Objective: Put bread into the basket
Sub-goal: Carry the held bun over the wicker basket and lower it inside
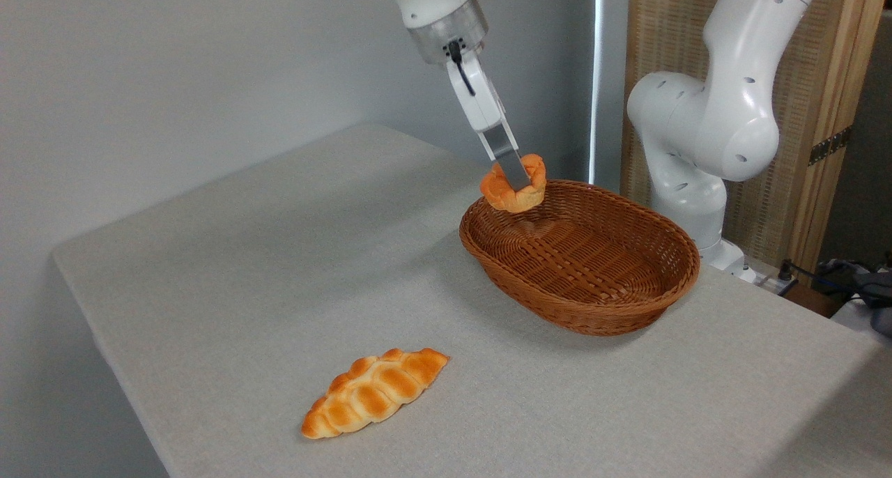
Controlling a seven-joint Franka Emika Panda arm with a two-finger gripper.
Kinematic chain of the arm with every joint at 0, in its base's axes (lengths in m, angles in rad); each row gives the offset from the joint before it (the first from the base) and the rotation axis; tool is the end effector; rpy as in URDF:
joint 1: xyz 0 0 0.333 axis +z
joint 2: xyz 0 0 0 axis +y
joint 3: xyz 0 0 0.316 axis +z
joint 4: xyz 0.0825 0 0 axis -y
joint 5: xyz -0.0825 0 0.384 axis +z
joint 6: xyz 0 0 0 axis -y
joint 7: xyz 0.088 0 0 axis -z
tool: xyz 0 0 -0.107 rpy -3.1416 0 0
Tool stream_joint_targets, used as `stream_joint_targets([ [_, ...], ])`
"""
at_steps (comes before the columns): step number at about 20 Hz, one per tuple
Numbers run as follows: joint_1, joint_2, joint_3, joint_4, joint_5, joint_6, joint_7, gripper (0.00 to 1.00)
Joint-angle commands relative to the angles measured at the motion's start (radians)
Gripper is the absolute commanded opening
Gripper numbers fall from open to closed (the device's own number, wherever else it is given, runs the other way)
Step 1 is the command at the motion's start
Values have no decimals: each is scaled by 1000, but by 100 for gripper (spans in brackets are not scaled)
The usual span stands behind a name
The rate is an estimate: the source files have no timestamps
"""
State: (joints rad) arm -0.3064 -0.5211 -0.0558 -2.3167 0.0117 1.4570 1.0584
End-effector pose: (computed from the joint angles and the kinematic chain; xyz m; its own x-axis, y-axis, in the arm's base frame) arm 0.3312 -0.1266 0.5125 0.1306 -0.9716 -0.1972 -0.9453 -0.1820 0.2707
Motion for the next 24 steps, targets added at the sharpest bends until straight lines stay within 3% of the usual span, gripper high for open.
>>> stream_joint_targets([
  [1,-26,-11,19,-44,17,0,20,46],
  [11,-42,-7,19,-87,19,45,112,68],
  [15,-39,-2,20,-87,19,54,114,89],
  [18,-39,-2,20,-89,33,71,114,99],
  [24,-39,-2,22,-87,34,71,114,100],
])
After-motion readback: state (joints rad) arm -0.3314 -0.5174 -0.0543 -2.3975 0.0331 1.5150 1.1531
